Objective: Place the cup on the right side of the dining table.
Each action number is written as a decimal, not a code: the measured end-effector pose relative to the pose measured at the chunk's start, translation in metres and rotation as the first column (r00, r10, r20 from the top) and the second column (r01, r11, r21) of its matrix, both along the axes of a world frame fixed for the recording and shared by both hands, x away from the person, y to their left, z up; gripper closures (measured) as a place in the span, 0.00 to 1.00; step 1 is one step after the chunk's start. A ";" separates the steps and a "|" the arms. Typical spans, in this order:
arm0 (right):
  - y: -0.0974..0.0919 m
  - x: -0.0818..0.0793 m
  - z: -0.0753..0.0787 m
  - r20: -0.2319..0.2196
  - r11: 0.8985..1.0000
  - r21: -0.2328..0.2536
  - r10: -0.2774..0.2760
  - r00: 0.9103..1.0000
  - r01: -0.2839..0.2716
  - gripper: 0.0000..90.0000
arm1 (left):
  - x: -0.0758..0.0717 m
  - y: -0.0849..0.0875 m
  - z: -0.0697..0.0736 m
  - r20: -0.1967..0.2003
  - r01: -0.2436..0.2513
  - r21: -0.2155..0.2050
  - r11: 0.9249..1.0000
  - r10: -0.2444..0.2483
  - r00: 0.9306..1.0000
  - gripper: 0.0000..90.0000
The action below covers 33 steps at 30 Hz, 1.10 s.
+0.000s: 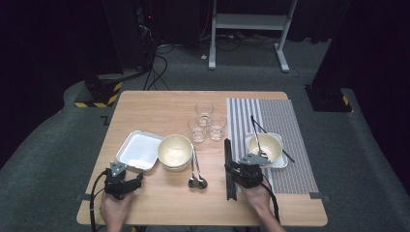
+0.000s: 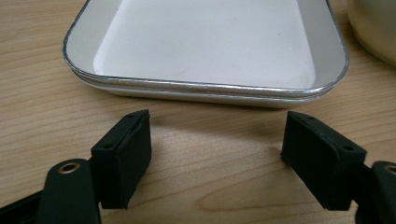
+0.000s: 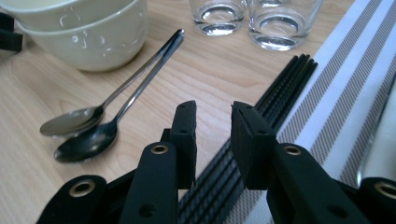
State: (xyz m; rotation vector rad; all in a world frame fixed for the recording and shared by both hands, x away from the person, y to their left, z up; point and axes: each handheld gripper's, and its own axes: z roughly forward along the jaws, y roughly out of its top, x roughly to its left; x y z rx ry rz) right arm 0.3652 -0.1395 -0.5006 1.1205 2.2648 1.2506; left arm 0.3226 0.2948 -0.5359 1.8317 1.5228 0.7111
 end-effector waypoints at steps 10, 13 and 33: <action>0.021 0.024 -0.004 -0.036 1.000 -0.029 -0.010 0.999 0.009 0.79 | 0.000 0.000 0.000 0.001 0.000 -0.001 1.000 0.000 1.000 0.27; 0.023 0.027 -0.006 -0.044 0.999 -0.031 -0.016 0.999 0.015 0.79 | 0.000 0.000 0.000 0.001 0.000 -0.005 1.000 0.000 1.000 0.27; 0.034 0.046 -0.012 -0.068 0.992 -0.105 -0.074 0.995 0.066 0.82 | 0.000 0.001 0.000 0.001 0.004 -0.010 1.000 -0.004 1.000 0.27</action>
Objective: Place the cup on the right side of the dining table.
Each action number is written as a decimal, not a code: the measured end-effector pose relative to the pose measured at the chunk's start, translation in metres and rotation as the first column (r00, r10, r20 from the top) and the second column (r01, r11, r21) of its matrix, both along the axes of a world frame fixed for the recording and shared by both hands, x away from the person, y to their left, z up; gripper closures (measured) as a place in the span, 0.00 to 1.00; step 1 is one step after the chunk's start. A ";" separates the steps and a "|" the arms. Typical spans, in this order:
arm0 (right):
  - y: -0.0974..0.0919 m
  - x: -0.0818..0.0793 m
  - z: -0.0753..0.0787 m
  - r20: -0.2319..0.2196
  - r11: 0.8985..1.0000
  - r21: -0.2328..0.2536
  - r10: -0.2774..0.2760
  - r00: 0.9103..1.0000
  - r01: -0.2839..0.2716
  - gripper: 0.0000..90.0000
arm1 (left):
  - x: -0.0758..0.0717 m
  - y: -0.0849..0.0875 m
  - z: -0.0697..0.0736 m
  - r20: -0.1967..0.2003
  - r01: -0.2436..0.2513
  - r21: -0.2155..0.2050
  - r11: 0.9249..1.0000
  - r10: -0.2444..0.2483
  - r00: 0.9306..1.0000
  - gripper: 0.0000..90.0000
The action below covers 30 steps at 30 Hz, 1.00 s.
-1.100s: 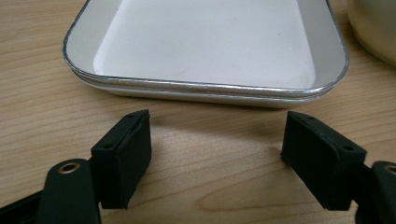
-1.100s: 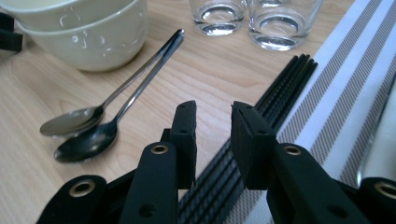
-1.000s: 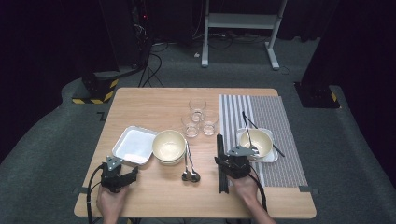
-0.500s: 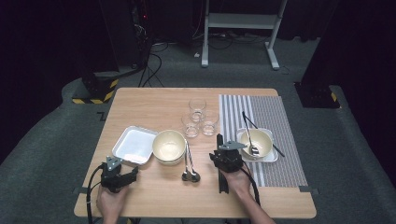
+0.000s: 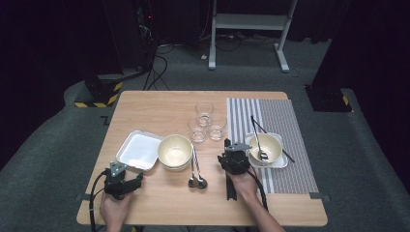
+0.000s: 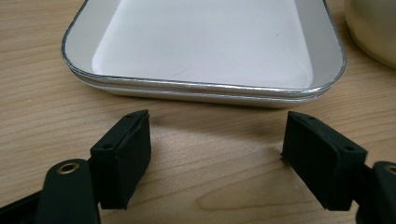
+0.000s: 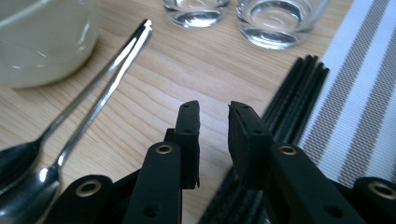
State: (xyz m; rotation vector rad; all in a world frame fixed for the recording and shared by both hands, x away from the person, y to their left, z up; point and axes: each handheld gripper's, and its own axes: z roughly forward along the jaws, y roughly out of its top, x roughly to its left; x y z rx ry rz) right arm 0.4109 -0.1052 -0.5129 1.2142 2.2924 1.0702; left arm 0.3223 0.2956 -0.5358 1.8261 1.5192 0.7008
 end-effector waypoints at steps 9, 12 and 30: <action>-0.010 -0.003 -0.003 -0.010 0.999 -0.026 -0.021 1.000 0.020 0.83 | 0.000 0.000 0.000 0.000 0.001 -0.001 1.000 -0.001 1.000 0.27; -0.010 -0.003 -0.003 -0.011 0.999 -0.029 -0.018 1.000 0.018 0.83 | 0.000 0.000 0.000 0.000 0.001 -0.001 1.000 -0.001 1.000 0.27; -0.009 -0.002 -0.007 -0.021 0.999 -0.051 -0.018 1.000 0.017 0.83 | 0.000 0.001 0.000 0.002 0.000 -0.016 1.000 0.000 1.000 0.27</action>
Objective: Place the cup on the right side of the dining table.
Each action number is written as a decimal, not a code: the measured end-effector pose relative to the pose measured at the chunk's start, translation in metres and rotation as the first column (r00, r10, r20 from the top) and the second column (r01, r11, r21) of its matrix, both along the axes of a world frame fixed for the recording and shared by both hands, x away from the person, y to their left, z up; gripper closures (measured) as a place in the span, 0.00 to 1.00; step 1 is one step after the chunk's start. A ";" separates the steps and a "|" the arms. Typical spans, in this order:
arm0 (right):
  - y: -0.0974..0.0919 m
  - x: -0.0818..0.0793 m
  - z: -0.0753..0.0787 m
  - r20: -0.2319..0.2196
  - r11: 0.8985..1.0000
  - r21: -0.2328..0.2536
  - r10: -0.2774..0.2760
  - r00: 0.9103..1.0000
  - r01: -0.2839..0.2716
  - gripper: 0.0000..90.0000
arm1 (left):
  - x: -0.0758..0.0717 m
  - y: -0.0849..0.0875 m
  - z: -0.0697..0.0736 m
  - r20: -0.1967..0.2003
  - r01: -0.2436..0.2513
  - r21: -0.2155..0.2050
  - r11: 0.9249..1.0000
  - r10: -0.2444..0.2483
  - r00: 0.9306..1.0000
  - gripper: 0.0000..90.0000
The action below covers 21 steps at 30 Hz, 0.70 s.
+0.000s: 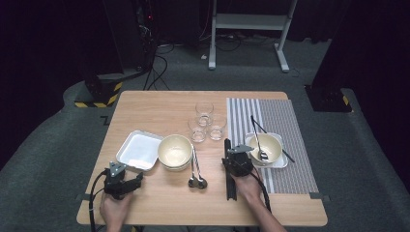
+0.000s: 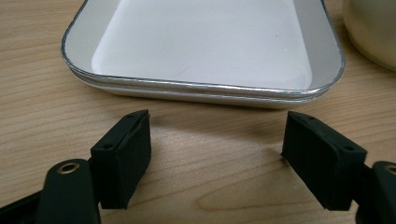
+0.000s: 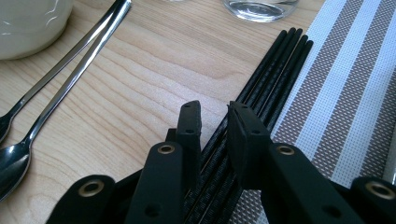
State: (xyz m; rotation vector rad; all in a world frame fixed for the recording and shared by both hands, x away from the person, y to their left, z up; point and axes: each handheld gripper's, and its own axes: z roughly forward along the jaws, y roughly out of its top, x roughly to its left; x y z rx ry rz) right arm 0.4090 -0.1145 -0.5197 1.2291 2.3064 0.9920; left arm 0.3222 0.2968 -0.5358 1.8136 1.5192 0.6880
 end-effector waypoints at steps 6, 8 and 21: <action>0.001 -0.002 0.001 -0.001 1.000 -0.008 0.005 1.000 -0.005 0.83 | 0.000 0.000 0.000 0.000 0.000 0.000 1.000 0.000 1.000 0.27; 0.002 -0.003 0.001 0.009 1.000 -0.006 0.009 1.000 -0.009 0.83 | 0.000 0.000 0.000 0.000 0.000 0.000 1.000 0.000 1.000 0.27; 0.006 -0.002 0.000 -0.006 1.000 -0.012 0.014 1.000 -0.014 0.84 | 0.000 0.000 0.000 0.000 0.000 0.000 1.000 0.000 1.000 0.27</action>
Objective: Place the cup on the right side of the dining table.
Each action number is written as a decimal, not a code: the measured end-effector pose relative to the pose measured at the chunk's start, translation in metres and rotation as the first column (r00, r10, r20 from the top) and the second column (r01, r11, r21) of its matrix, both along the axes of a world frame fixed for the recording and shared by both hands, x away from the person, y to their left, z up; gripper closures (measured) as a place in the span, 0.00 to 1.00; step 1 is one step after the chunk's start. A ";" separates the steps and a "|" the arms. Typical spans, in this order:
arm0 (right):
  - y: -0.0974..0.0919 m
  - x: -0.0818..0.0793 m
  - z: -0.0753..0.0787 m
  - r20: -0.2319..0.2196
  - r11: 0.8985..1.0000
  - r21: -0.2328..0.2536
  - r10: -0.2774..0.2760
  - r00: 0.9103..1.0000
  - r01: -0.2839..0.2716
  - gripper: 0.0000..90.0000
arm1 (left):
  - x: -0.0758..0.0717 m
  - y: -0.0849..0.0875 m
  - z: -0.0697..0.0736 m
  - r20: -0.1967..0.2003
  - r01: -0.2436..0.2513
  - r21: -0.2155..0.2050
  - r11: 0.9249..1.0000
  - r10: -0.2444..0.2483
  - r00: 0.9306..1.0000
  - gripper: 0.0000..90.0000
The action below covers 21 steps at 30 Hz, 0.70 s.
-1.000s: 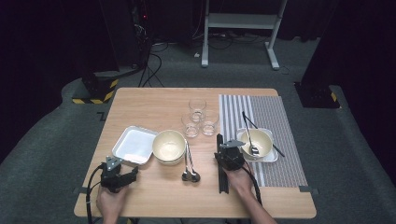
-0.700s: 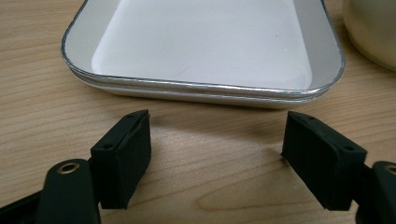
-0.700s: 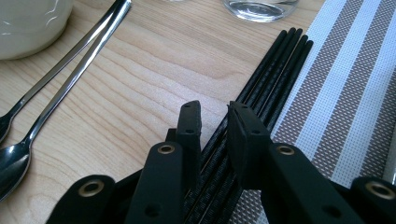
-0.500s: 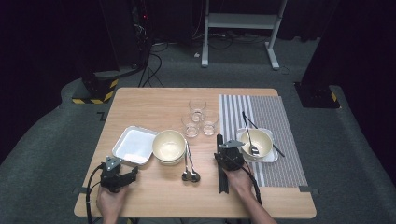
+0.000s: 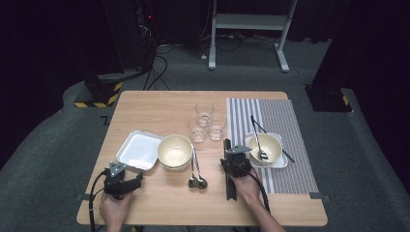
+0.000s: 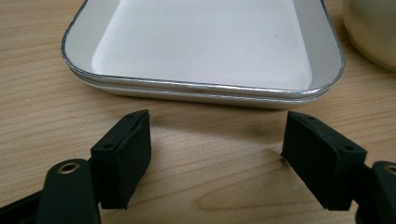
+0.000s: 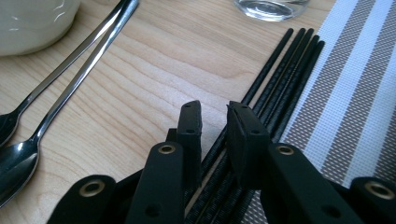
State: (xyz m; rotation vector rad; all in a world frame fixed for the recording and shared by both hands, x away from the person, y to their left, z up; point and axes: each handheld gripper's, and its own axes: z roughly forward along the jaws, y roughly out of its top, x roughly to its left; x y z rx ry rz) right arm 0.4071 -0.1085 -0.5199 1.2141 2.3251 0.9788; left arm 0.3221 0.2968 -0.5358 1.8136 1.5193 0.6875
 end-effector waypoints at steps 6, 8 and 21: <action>0.002 -0.001 -0.001 -0.004 1.000 -0.007 0.004 1.000 -0.004 0.85 | 0.000 0.000 0.000 0.000 0.000 0.000 1.000 0.000 1.000 0.27; 0.003 -0.002 -0.002 -0.004 1.000 -0.011 0.004 1.000 -0.004 0.87 | 0.000 0.000 0.000 0.000 0.000 0.000 1.000 0.000 1.000 0.27; 0.007 -0.005 -0.002 -0.002 1.000 -0.003 0.020 1.000 -0.020 0.92 | 0.000 0.000 0.000 0.000 0.000 0.009 1.000 0.000 1.000 0.27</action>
